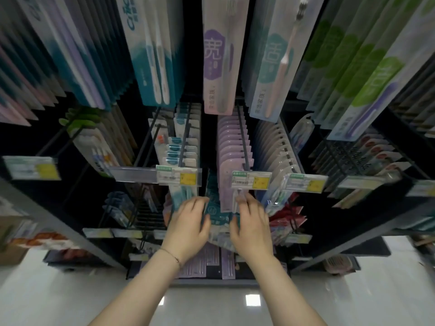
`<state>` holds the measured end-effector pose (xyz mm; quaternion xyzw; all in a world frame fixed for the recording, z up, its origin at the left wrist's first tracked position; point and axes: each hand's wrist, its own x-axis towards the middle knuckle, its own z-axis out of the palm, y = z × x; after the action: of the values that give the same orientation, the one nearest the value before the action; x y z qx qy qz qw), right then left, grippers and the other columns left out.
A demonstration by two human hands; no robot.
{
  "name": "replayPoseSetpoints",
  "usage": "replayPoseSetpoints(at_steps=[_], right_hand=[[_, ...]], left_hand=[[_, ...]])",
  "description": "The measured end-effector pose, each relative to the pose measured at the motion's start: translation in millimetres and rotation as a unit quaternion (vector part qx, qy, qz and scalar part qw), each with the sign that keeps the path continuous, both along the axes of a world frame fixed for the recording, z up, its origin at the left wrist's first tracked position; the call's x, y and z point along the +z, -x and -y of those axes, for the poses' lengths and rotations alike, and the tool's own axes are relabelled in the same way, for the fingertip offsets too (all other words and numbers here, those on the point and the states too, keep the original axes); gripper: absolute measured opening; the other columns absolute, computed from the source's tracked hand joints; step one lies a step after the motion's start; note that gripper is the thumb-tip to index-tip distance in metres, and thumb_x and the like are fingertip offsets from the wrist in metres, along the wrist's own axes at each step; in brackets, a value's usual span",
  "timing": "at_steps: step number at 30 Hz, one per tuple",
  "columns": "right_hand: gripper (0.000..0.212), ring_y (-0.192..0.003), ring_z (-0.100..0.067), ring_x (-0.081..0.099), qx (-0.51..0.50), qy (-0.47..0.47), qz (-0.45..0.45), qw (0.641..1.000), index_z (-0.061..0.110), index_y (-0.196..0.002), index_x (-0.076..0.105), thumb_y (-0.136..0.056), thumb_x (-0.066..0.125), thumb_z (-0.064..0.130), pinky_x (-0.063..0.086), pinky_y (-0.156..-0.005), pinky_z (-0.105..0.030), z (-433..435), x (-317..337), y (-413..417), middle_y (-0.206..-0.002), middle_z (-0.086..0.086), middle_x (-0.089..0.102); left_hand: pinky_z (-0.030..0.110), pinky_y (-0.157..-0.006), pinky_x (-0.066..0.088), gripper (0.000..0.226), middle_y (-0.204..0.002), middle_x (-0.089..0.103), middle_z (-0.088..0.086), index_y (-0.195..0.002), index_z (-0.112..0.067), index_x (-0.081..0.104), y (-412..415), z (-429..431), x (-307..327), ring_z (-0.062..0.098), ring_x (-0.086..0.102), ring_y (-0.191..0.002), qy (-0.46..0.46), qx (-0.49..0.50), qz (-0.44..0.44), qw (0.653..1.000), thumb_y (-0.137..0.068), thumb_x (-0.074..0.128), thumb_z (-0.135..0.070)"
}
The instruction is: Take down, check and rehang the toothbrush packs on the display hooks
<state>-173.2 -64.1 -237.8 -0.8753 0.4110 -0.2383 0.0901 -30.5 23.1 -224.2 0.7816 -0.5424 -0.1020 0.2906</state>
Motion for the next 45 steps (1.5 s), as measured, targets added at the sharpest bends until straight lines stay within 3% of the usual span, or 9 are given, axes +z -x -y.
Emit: replayPoseSetpoints(at_steps=[11,16,20,24,29,32,39,42,45], right_hand=[[0.041,-0.109,-0.032,0.059,0.048,-0.020,-0.028,0.998,0.011,-0.114,0.059,-0.081,0.040,0.026,0.053,-0.084,-0.043,-30,3,-36,-0.118,-0.012,0.060],[0.054,-0.129,-0.029,0.046,0.030,-0.098,0.032,0.994,0.016,-0.140,0.040,-0.086,0.045,0.024,0.043,-0.104,-0.046,-42,-2,-65,-0.139,-0.009,0.048],[0.080,-0.146,-0.015,0.012,0.016,-0.185,0.055,0.981,0.019,-0.155,0.001,-0.092,0.050,0.013,0.014,-0.117,-0.026,-53,-6,-89,-0.160,0.002,0.008],[0.081,-0.148,-0.013,0.002,-0.007,-0.221,0.085,0.972,0.014,-0.152,-0.005,-0.093,0.050,0.007,-0.008,-0.110,-0.007,-60,-14,-108,-0.161,-0.002,-0.007],[0.063,-0.143,-0.018,0.029,-0.053,-0.259,0.189,0.946,0.013,-0.149,0.026,-0.091,0.050,0.018,0.020,-0.120,-0.034,-59,-17,-128,-0.154,-0.006,0.031],[0.054,-0.129,-0.018,0.046,-0.090,-0.266,0.224,0.933,0.016,-0.138,0.038,-0.086,0.048,0.029,0.039,-0.108,-0.046,-58,-19,-135,-0.137,-0.003,0.048],[0.053,-0.130,-0.006,0.041,-0.096,-0.298,0.249,0.916,0.025,-0.138,0.042,-0.085,0.048,0.028,0.035,-0.113,-0.038,-51,-16,-144,-0.136,0.008,0.046],[0.062,-0.132,0.008,0.030,-0.079,-0.314,0.238,0.916,0.036,-0.145,0.029,-0.089,0.051,0.020,0.023,-0.116,-0.021,-44,-14,-145,-0.141,0.024,0.034],[0.062,-0.130,-0.004,0.040,-0.086,-0.338,0.231,0.908,0.024,-0.146,0.035,-0.085,0.046,0.027,0.030,-0.112,-0.023,-40,-16,-146,-0.134,0.009,0.045]], left_hand=[[0.036,-0.063,0.048,0.034,-0.099,0.065,0.001,-0.095,-0.016,0.064,-54,-42,-1,0.027,0.063,-0.088,-0.063,0.019,0.177,0.982,-0.083,0.037,-0.034],[0.039,-0.089,0.049,0.054,-0.126,0.058,0.004,-0.128,-0.014,0.054,-79,-41,-4,0.026,0.055,-0.115,-0.058,0.035,0.065,0.996,-0.087,0.036,-0.043],[0.033,-0.110,0.035,0.060,-0.150,0.039,0.002,-0.149,-0.014,0.029,-83,-40,-10,0.020,0.038,-0.135,-0.056,0.028,-0.037,0.997,-0.096,0.048,-0.034],[0.018,-0.111,0.029,0.050,-0.145,0.038,-0.022,-0.144,-0.041,0.028,-78,-35,-6,-0.004,0.037,-0.132,0.018,-0.046,-0.183,0.982,-0.100,0.046,-0.027],[0.011,-0.106,0.030,0.049,-0.137,0.041,-0.030,-0.133,-0.056,0.024,-77,-29,-8,-0.014,0.037,-0.126,0.037,-0.067,-0.315,0.946,-0.101,0.044,-0.024],[0.012,-0.109,0.025,0.048,-0.141,0.038,-0.026,-0.135,-0.053,0.022,-77,-25,-12,-0.013,0.033,-0.131,0.030,-0.073,-0.335,0.939,-0.102,0.042,-0.025],[-0.008,-0.087,0.024,0.034,-0.124,0.044,-0.025,-0.130,-0.038,0.036,-81,-14,-13,-0.022,0.036,-0.116,0.016,-0.051,-0.343,0.938,-0.102,0.042,-0.021],[-0.006,-0.087,0.024,0.029,-0.119,0.044,-0.020,-0.127,-0.037,0.039,-84,-7,-16,-0.014,0.040,-0.112,0.012,-0.037,-0.329,0.944,-0.101,0.044,-0.027],[0.012,-0.094,0.031,0.024,-0.118,0.048,-0.011,-0.123,-0.034,0.044,-85,-4,-20,0.003,0.045,-0.117,0.001,-0.028,-0.327,0.945,-0.100,0.045,-0.030]])
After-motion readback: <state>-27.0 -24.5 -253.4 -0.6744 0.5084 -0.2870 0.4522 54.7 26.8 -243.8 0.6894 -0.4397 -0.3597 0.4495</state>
